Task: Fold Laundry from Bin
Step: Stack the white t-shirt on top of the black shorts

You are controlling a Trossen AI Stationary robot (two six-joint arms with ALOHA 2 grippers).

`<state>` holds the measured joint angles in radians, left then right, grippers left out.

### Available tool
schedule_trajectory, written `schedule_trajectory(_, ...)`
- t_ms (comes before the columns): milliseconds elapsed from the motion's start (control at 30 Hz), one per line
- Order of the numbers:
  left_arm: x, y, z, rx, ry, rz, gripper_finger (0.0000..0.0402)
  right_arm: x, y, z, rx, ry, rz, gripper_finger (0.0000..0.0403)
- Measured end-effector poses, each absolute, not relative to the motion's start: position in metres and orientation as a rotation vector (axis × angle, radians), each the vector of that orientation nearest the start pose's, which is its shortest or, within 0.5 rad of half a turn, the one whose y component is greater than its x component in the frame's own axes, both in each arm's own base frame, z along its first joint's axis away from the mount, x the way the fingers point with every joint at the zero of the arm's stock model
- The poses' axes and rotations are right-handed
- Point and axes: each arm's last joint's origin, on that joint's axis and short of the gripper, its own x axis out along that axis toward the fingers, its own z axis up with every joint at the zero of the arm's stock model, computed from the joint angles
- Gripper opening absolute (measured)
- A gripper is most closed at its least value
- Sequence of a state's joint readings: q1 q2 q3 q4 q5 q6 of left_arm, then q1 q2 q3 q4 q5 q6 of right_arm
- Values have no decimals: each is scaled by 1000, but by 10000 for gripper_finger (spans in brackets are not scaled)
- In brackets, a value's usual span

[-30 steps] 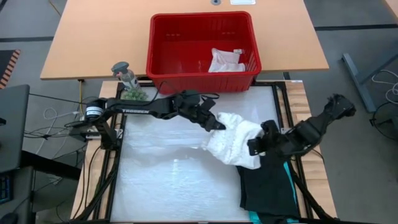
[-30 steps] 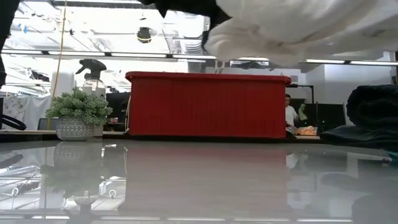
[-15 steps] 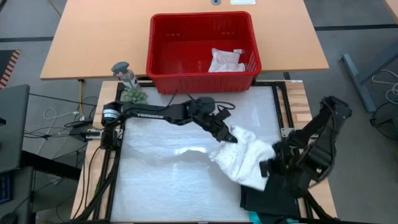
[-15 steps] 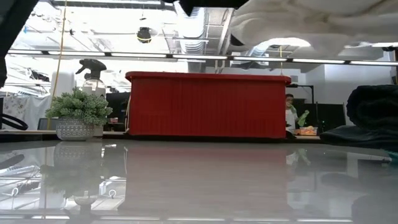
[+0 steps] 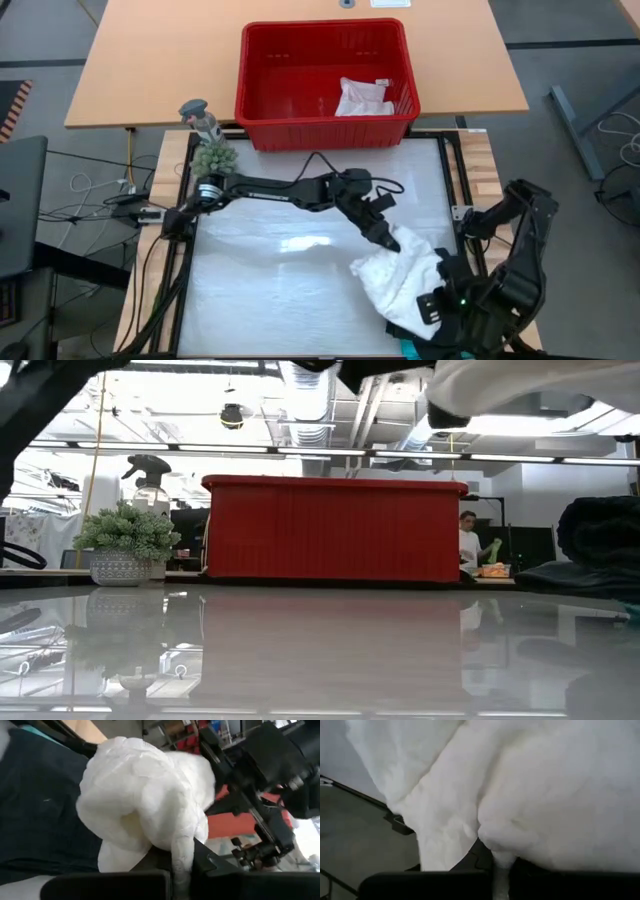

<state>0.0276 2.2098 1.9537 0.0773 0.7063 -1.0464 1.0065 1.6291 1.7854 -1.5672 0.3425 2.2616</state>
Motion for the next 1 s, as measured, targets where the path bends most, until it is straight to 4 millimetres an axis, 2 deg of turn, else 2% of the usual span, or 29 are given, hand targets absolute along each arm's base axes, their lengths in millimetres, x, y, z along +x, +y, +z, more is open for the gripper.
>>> schedule_trajectory(267,549,-4,274,-1113,575,-546,0,171,259,356,1037,1031,-829,43)
schedule_trajectory(567,578,2,242,-1151,592,-499,0,180,272,340,1024,1090,-888,43)
schedule_trajectory(700,580,2,234,-1208,600,-477,0,186,275,335,1026,1095,-899,43)
schedule_trajectory(1000,581,-2,235,-1099,524,-445,2,184,275,333,1007,1130,-921,45)
